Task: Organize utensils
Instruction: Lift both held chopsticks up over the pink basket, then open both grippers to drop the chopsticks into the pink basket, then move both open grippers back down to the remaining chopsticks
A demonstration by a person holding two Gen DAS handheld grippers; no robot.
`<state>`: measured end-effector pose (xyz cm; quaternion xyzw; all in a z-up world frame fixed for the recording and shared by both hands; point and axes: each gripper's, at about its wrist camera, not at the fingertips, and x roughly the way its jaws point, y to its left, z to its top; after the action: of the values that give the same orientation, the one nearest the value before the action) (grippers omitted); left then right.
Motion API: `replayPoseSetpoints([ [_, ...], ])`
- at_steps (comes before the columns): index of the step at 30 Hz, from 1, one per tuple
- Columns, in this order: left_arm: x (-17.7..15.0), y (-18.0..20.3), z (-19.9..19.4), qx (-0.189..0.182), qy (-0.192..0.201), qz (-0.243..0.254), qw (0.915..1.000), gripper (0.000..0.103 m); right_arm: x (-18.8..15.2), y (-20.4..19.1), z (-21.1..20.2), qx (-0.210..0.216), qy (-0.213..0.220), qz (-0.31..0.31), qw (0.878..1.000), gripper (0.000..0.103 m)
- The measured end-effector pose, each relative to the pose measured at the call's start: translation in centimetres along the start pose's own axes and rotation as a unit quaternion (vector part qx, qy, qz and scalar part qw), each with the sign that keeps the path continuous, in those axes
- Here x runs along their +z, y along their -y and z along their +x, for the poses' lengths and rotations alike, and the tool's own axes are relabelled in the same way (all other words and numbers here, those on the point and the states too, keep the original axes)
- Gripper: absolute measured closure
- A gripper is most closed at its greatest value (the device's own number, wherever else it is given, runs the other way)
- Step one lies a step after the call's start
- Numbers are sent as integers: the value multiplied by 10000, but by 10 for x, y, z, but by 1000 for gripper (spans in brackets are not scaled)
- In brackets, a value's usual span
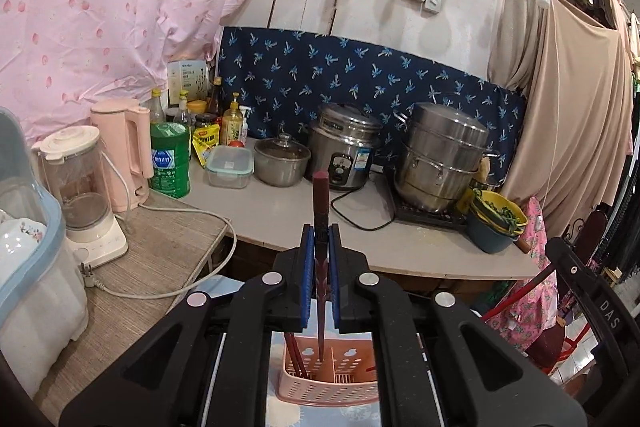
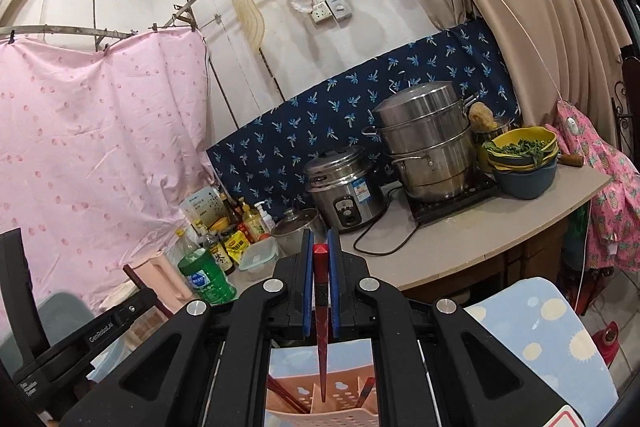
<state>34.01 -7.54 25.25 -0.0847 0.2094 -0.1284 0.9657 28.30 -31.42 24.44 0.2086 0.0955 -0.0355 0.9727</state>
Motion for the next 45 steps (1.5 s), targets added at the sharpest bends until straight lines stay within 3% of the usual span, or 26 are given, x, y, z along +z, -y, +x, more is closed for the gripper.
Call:
replayPoseSetpoints([
  [13, -44, -12, 49, 69, -706, -60, 9975, 96, -44, 22, 38, -235, -707, 48, 9972, 95],
  [15, -47, -13, 48, 99, -707, -54, 9974, 90, -47, 21, 36, -248, -737, 15, 9970, 88],
  [20, -53, -12, 40, 125, -661, -30, 9977, 68, -53, 17, 26, -196, -814, -60, 9965, 84],
  [28, -61, -7, 19, 86, -660, 91, 9977, 67, -62, 7, 0, -59, -927, -120, 9956, 84],
  [32, -67, -6, 5, 84, -643, 138, 9978, 58, -71, 1, -18, -26, -960, -224, 9951, 84],
  [45, -110, -5, -48, 10, -811, 284, 9963, 58, -120, -3, -85, 175, -1418, -187, 9896, 84],
])
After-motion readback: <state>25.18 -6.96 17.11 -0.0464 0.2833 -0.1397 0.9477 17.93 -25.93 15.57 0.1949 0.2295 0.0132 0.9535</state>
